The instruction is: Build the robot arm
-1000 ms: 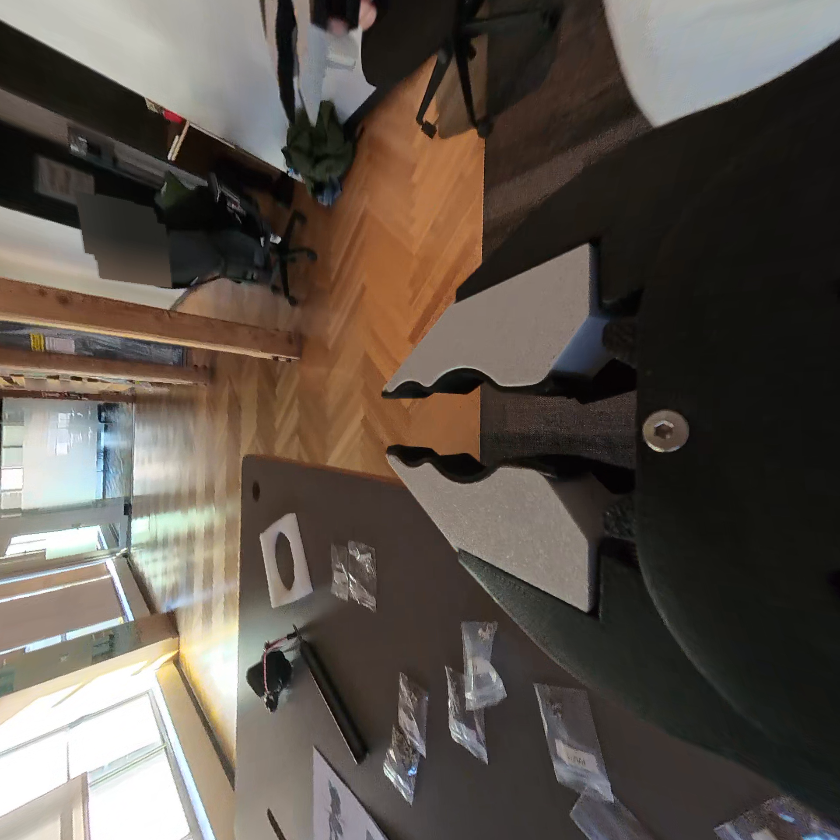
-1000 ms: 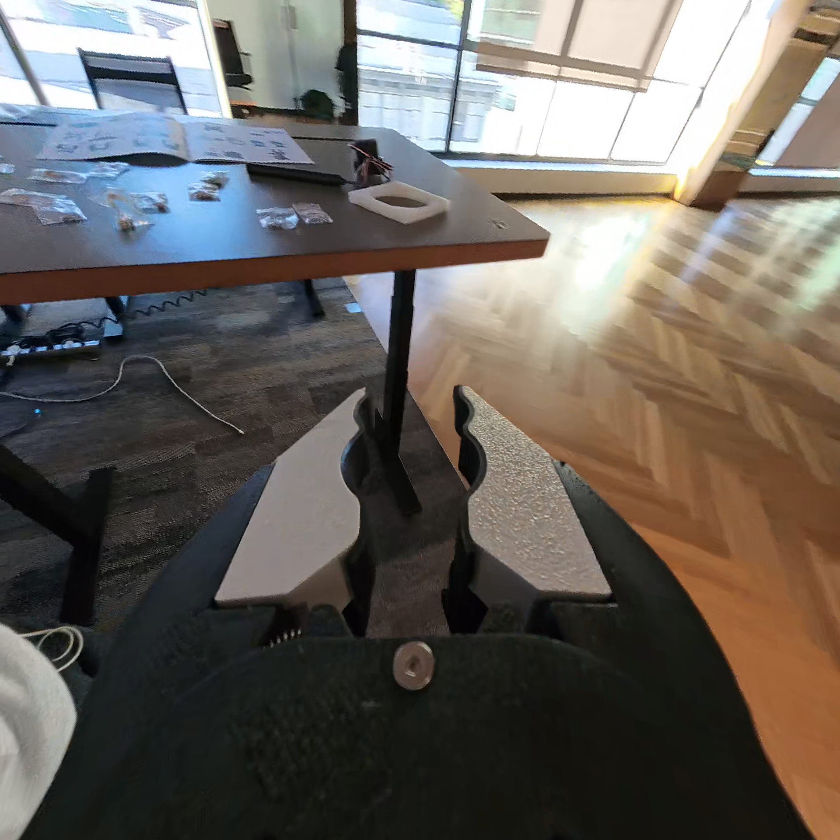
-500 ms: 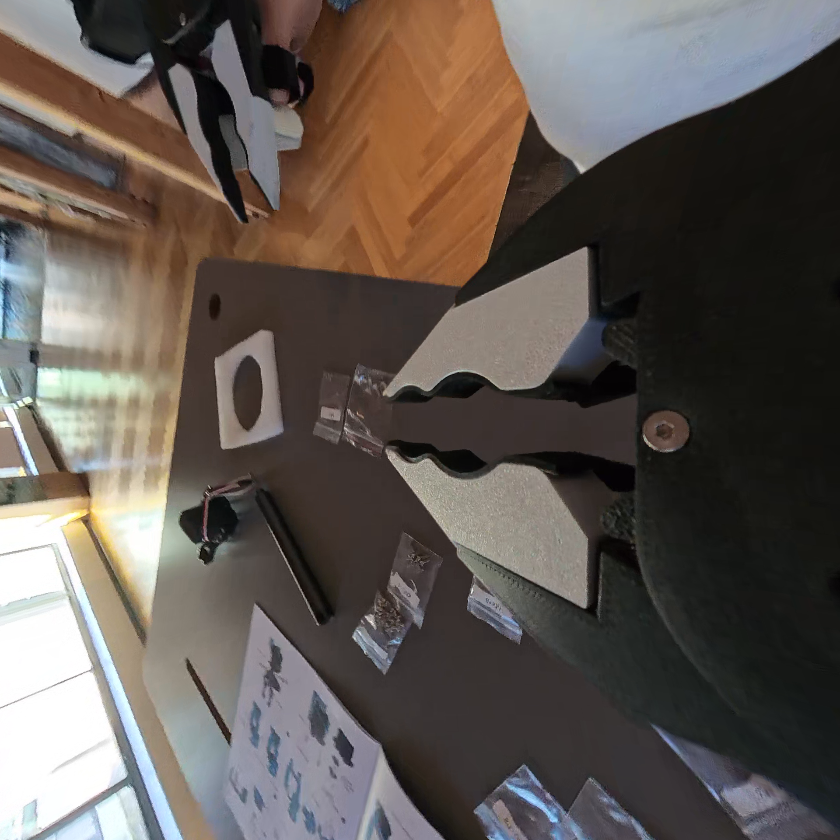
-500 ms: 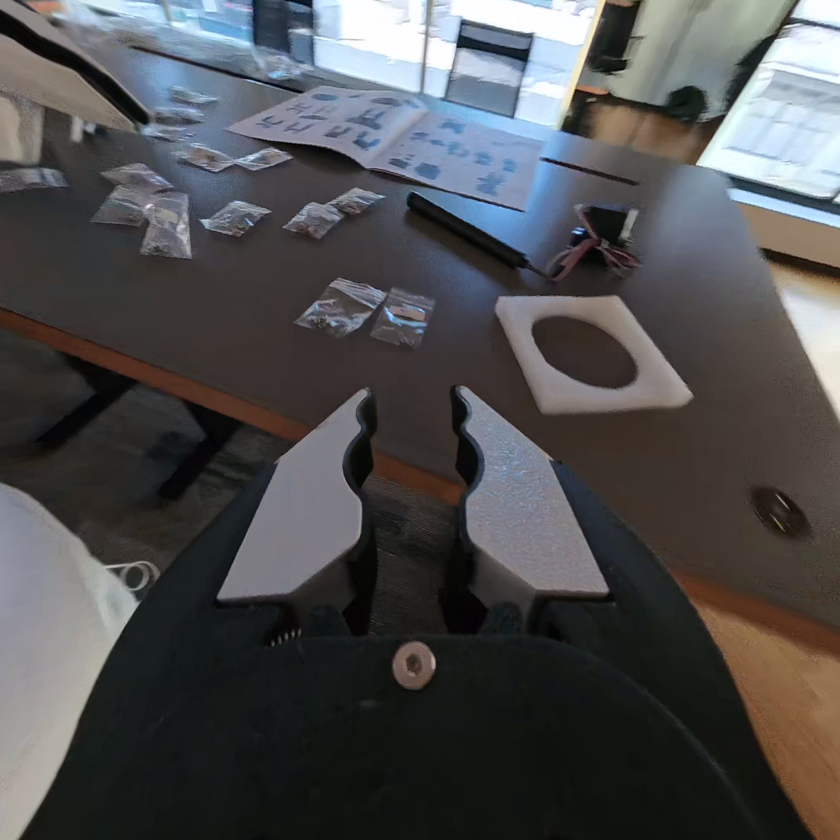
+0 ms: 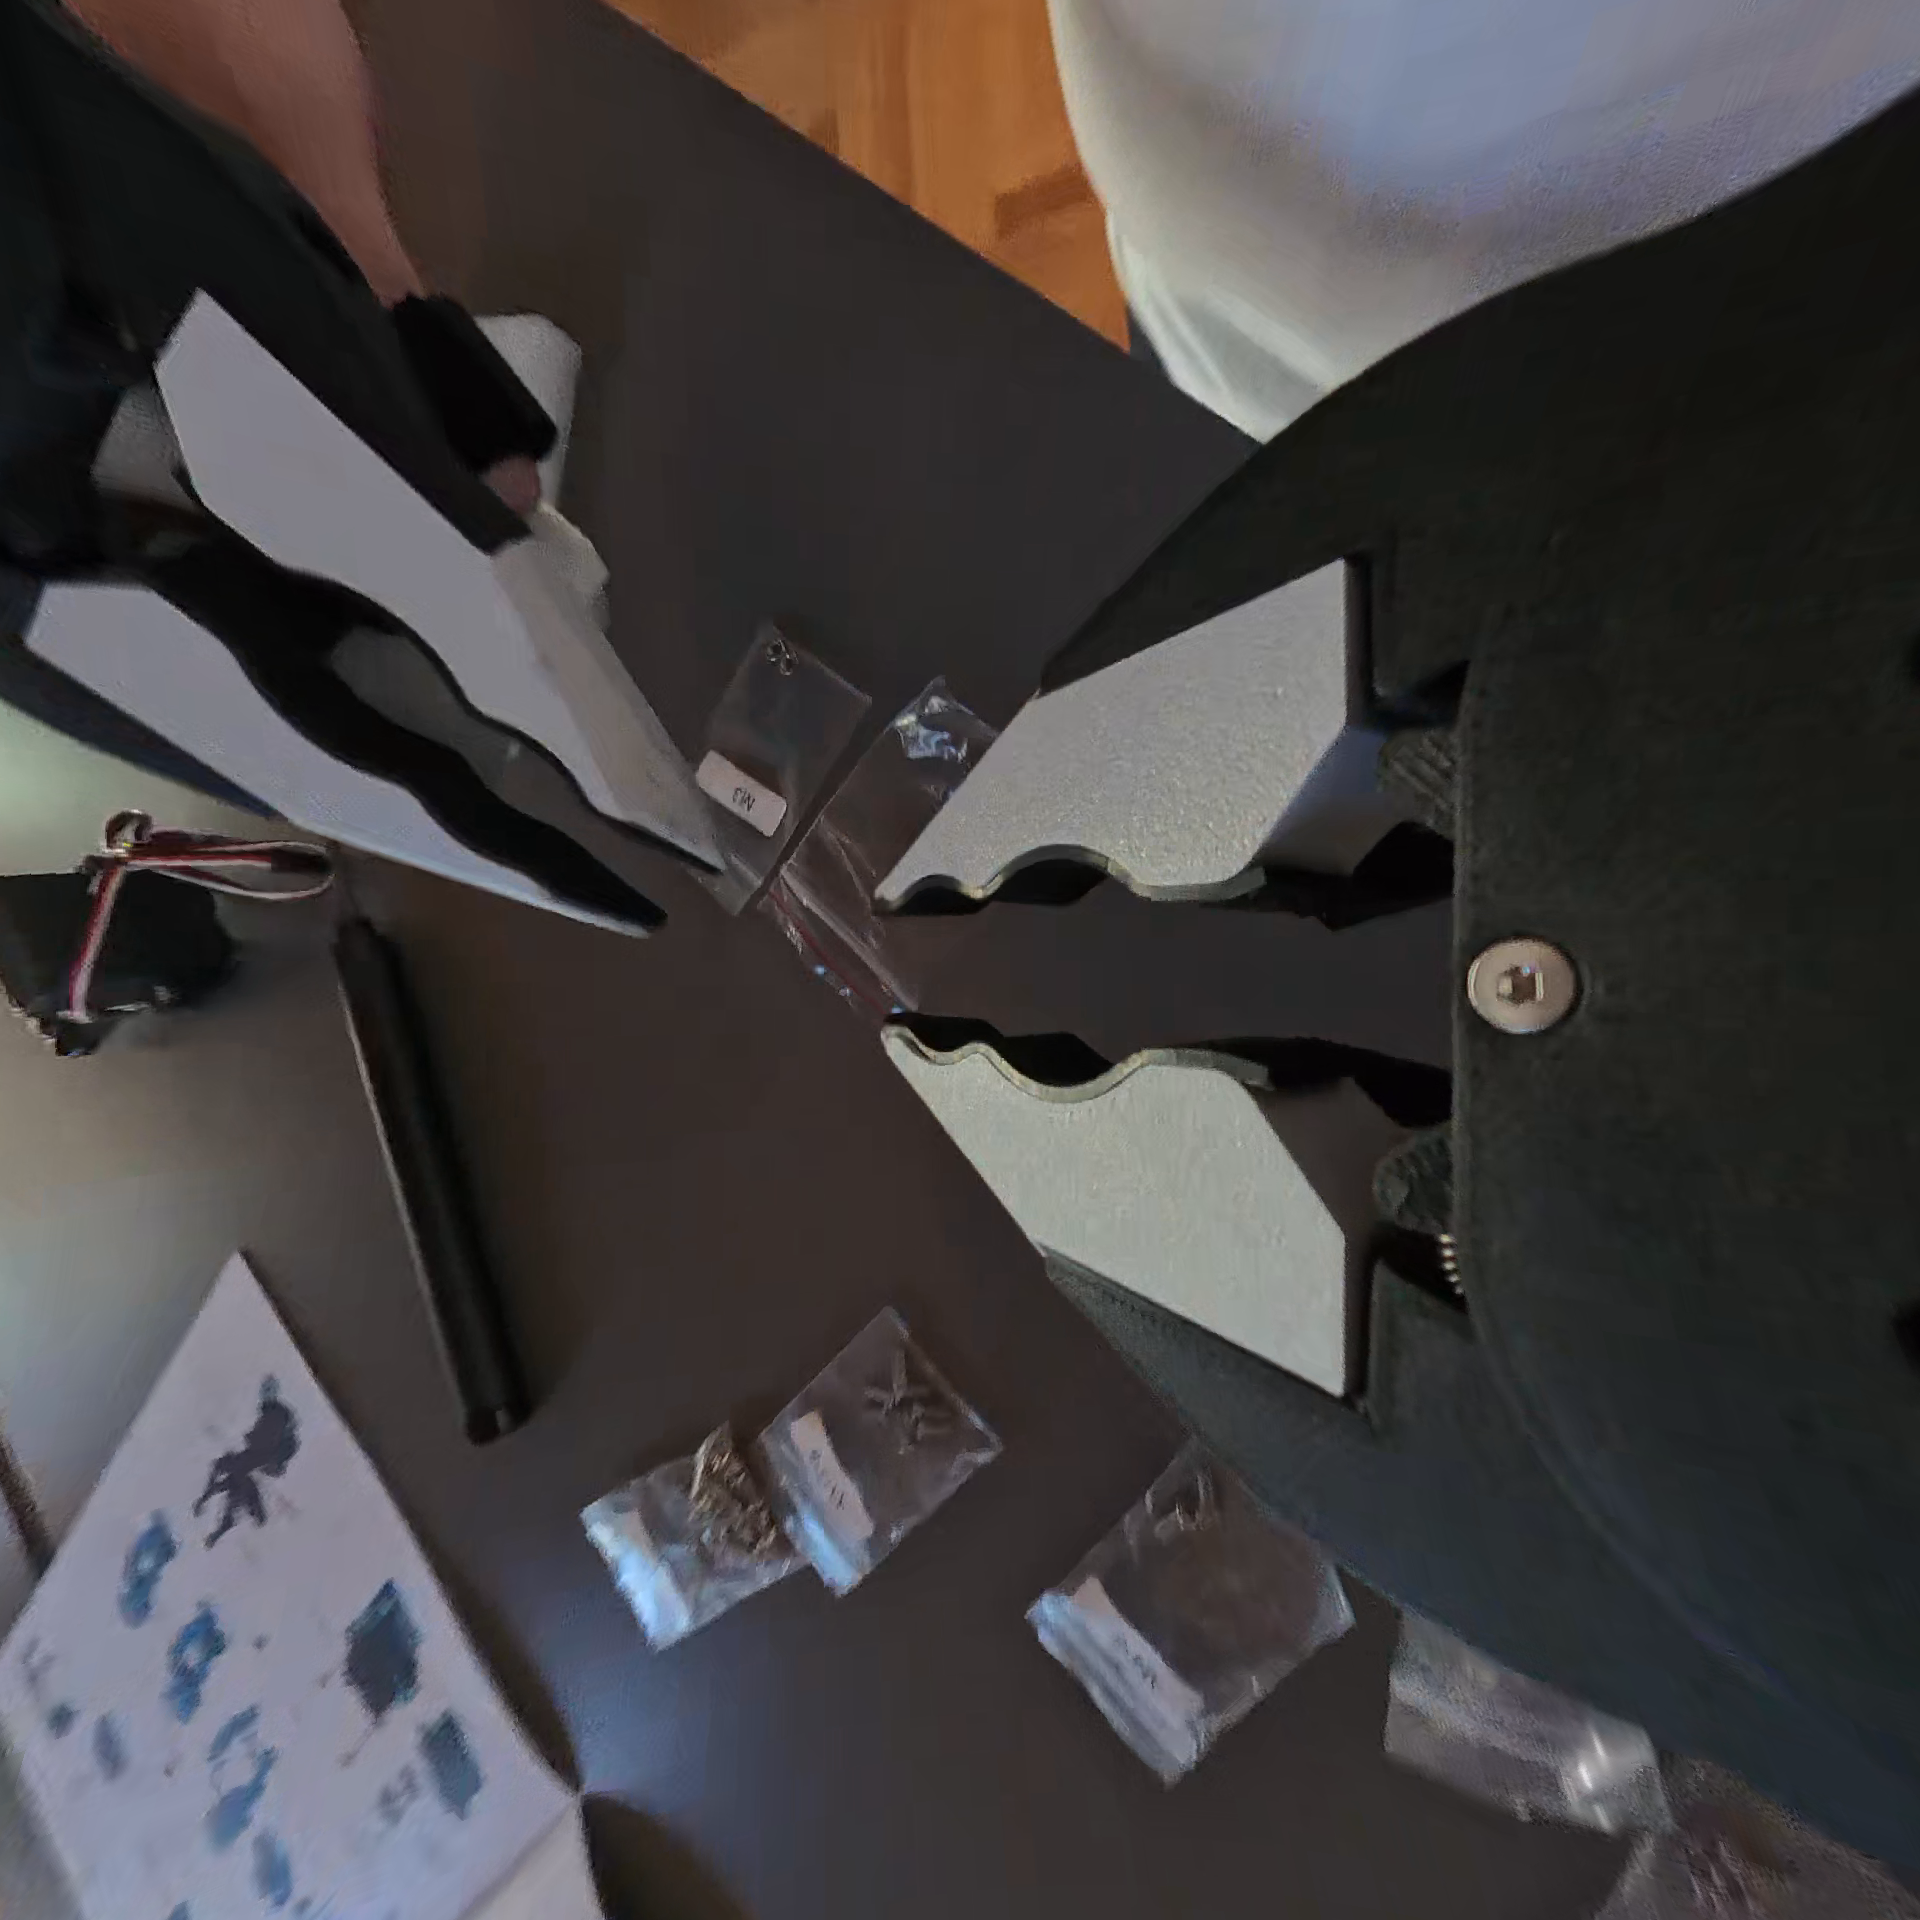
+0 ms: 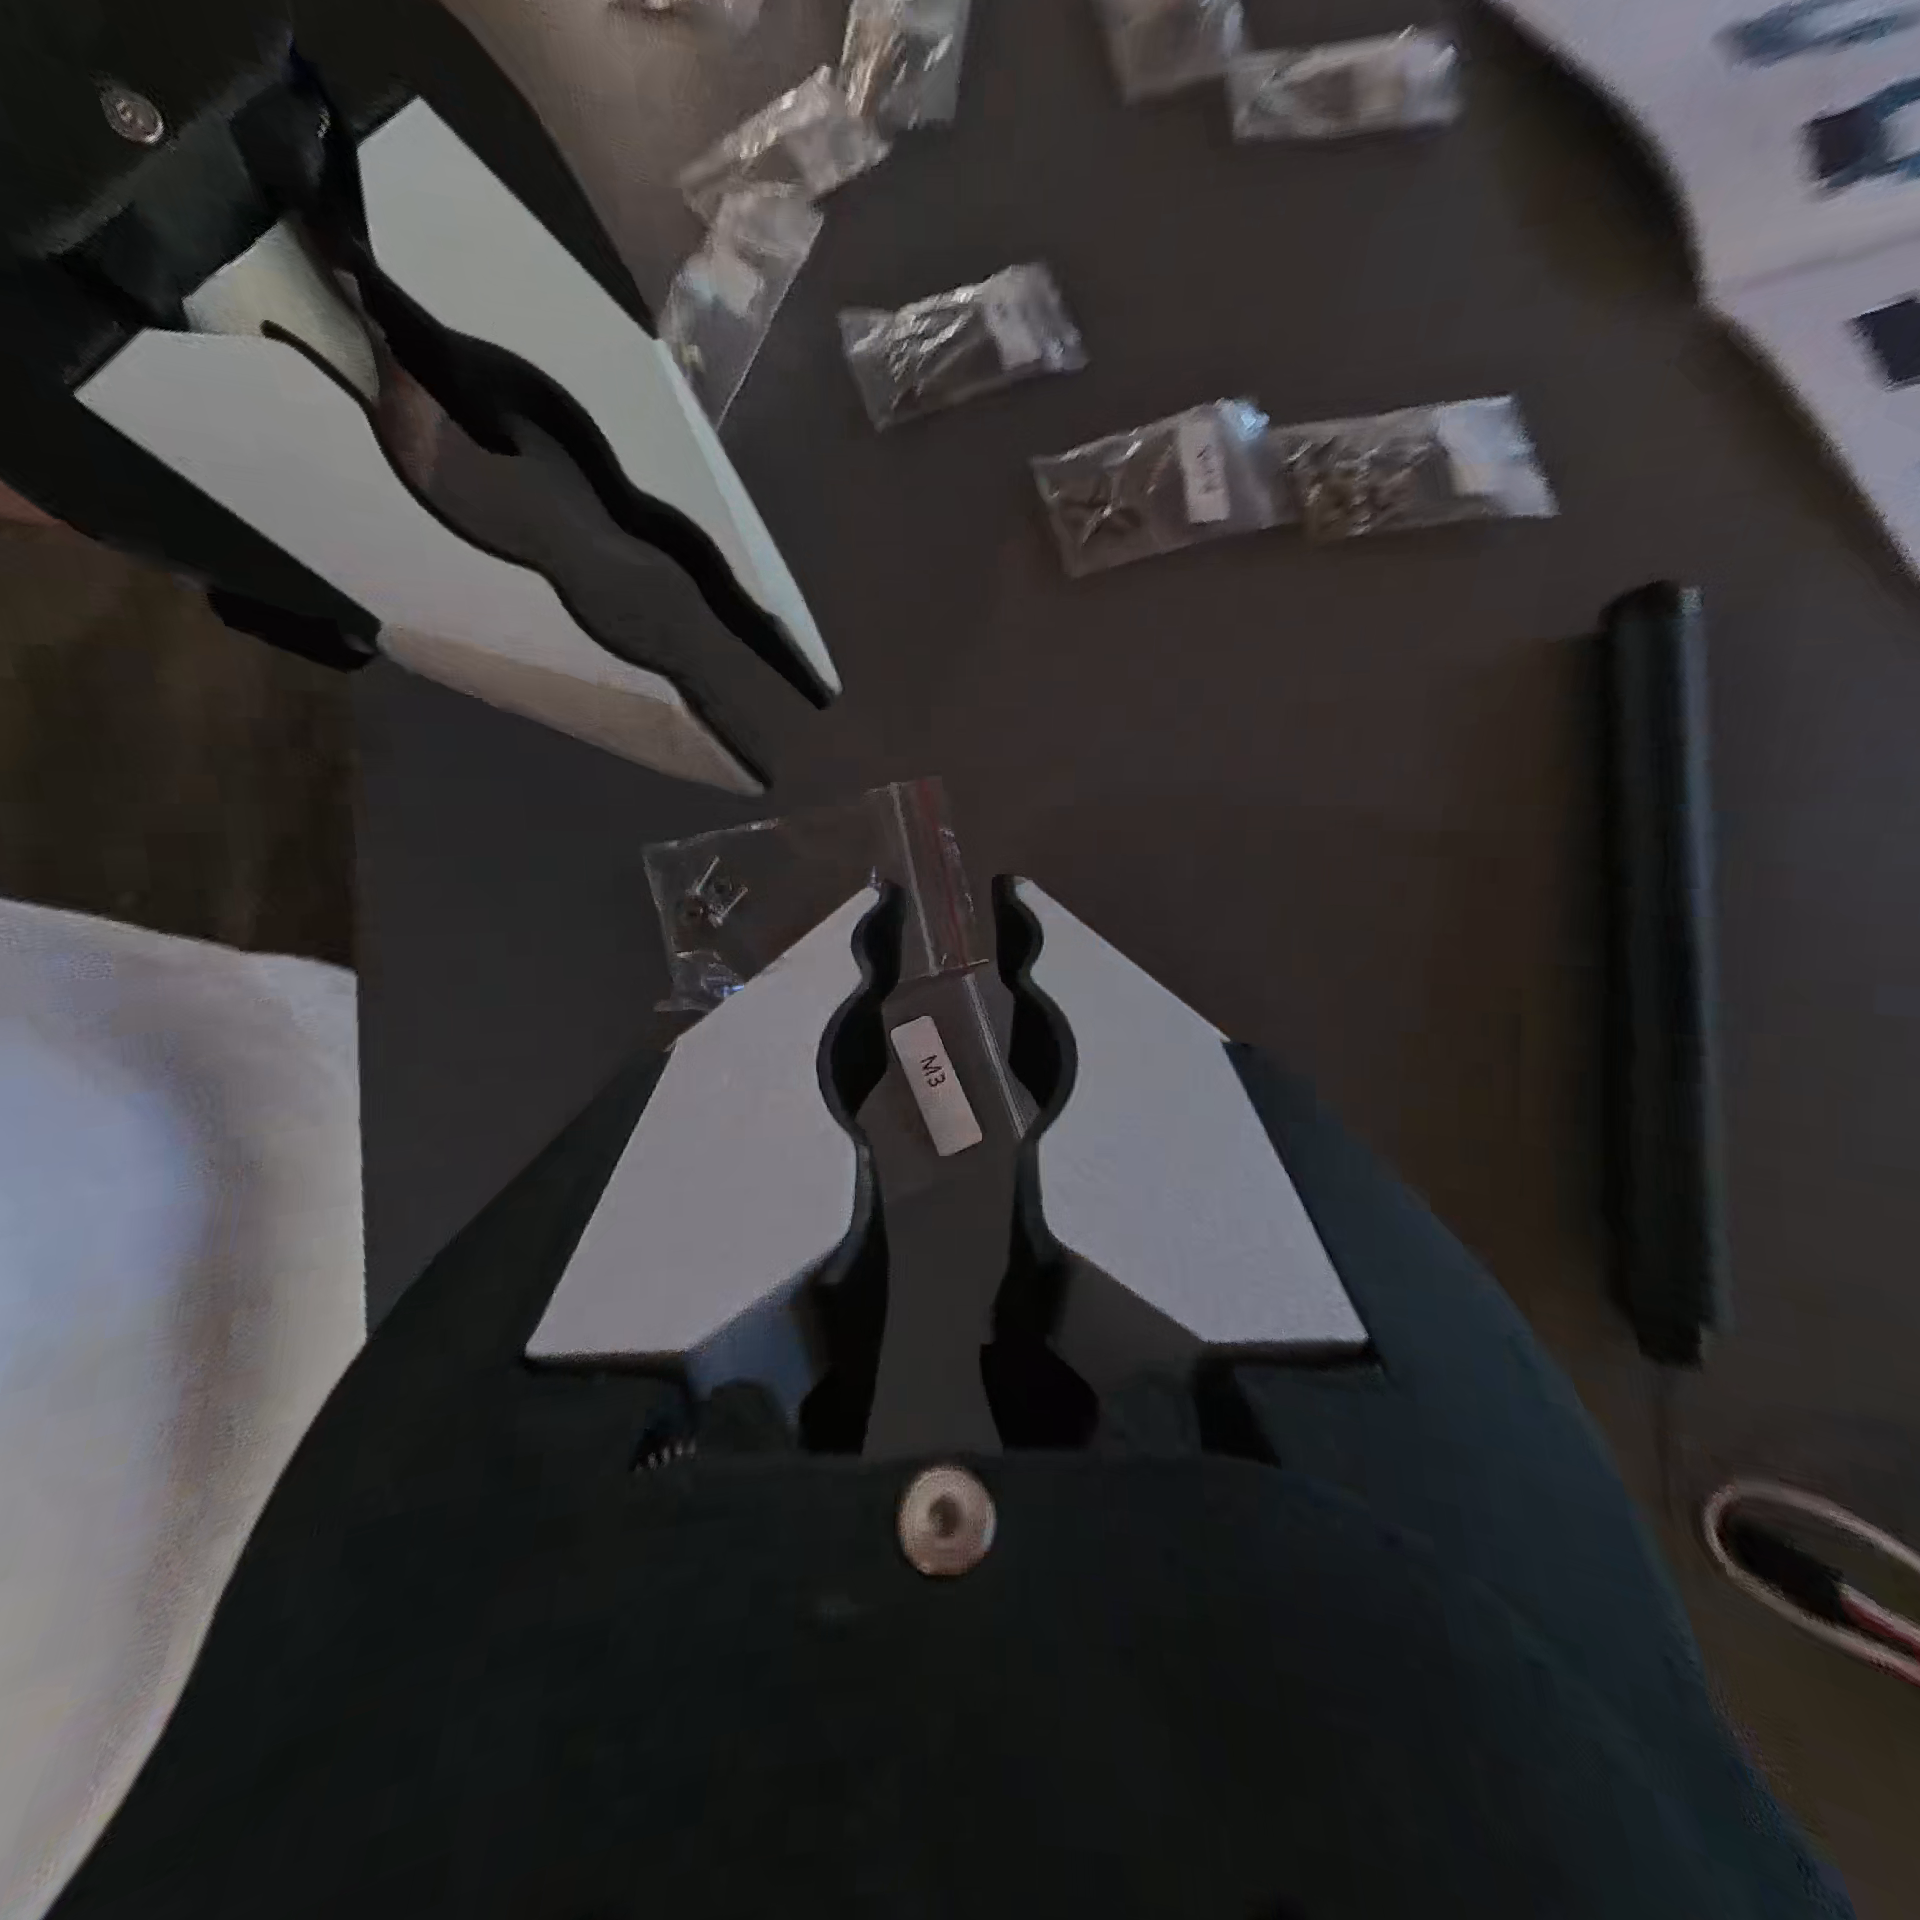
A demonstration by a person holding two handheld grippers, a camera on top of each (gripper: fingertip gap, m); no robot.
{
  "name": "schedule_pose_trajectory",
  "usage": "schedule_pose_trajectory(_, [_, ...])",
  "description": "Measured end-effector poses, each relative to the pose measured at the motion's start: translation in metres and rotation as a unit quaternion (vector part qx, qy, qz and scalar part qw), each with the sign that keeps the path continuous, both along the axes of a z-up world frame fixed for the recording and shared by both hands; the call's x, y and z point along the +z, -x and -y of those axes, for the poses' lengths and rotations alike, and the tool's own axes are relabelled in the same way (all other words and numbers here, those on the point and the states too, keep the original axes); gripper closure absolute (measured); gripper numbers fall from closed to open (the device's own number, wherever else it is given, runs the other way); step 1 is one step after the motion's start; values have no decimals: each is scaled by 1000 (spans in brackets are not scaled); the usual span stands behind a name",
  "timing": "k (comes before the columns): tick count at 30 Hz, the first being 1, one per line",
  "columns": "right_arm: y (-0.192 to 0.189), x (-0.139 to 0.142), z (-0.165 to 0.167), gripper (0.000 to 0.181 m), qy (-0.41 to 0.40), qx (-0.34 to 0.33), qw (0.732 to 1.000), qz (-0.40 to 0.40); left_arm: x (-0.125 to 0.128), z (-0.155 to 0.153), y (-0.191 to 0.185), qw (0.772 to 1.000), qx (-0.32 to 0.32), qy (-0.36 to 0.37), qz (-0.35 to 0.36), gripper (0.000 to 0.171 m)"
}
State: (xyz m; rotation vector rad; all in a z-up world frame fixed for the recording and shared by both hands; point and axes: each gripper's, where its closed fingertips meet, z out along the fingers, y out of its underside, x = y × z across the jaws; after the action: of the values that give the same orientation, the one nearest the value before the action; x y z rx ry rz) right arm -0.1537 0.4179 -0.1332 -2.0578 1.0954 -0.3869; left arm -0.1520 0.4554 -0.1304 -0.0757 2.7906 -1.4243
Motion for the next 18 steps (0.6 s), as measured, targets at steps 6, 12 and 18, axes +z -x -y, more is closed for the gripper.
schedule_pose_trajectory(6, [-6, -21, -8, 158, -7, 66, 996, -58, -28, 4, 0, 998, 7, -60, 0, 147])
schedule_pose_trajectory(12, [-1, -29, -10, 167, 32, 104, 993, -52, -32, 6, 1, 999, 5, -49, 19, 150])
schedule_pose_trajectory(18, [-2, -23, -18, 181, -14, 99, 994, -40, -32, 5, 0, 999, -1, -44, 22, 152])
